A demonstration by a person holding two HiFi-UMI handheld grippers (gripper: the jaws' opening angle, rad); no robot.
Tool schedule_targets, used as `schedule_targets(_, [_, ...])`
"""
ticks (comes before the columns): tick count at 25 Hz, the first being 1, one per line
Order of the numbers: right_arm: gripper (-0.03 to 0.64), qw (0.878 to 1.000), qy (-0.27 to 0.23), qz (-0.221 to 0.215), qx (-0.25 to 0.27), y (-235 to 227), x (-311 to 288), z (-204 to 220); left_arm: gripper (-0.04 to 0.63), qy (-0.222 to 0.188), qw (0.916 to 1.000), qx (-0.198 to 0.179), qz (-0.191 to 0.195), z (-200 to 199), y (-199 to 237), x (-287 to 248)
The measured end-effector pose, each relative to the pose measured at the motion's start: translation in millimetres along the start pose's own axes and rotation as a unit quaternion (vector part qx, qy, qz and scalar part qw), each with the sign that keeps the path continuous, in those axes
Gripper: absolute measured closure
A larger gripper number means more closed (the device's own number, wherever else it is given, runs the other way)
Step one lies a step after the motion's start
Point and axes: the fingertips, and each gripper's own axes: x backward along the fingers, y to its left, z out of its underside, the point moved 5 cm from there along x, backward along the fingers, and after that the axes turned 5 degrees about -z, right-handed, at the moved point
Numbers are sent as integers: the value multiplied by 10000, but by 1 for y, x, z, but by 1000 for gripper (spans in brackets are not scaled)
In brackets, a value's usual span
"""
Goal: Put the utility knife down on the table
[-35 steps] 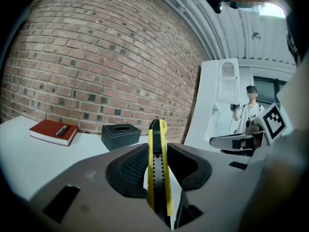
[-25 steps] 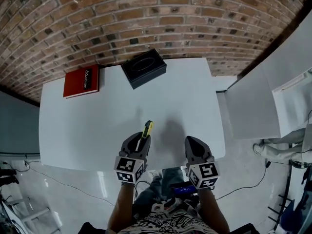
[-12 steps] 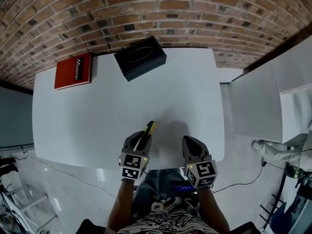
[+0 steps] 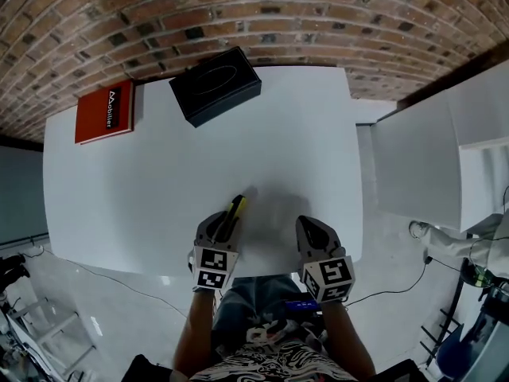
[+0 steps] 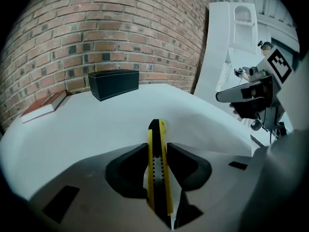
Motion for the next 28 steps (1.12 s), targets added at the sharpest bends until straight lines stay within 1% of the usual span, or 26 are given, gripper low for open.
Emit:
schedule_targets(3, [612,10000,-8,1,-33,-3,0,-1,472,-20,10000,56,-8,0,0,-3])
schedule_targets(8, [612,9999,-8,48,-105,-5,2,2,472,10,10000,-45,-51,0,-1,-7])
schedule_targets(13, [612,9999,-41,71,-102,-4,5,0,463,-91,9999,121,-13,-4,1,-6])
schedule_targets(16, [613,9999,-89,89,-29,-2,8,-6,454,-141,9998,131,-8,-7,3,-3])
schedule_targets(19, [612,9998,-153,133,41,2,12,-13,454,-379,9992,128,-30,-19,6,6])
schedule_targets(22, [612,9992,-369,125,126,11,16,-24,462,-682,9976,96,15,-36,7,20])
schedule_targets(25, [612,9981,-536,156,268,24,23,-36,497,-1064,9942,129,42,-55,10,41])
schedule_targets(28, [612,9963,-733,183,406,39,33,-47,548,-1559,9875,220,30,-74,12,66])
